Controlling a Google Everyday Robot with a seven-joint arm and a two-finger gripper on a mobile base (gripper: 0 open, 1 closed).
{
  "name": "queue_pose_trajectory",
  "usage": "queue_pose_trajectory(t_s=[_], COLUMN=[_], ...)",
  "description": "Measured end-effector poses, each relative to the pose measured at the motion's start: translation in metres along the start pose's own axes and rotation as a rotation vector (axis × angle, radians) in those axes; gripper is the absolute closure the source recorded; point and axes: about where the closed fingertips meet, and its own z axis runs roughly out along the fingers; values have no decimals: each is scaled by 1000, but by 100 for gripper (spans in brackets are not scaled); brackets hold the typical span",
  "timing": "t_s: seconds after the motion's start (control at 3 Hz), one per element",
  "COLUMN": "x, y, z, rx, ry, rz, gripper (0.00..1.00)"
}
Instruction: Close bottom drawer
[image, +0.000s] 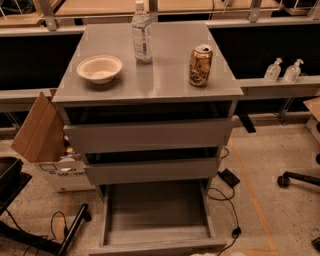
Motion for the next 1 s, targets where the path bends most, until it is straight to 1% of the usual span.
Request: queue_pose_trajectory(t_s=[0.33,0.67,1.0], x=[-18,-24,-38], y=[-34,-41,-61], z=[4,8,29], rx=[3,0,-12], ry=[-8,-14,-22], rz=[-65,-75,-89], gripper=[100,100,100])
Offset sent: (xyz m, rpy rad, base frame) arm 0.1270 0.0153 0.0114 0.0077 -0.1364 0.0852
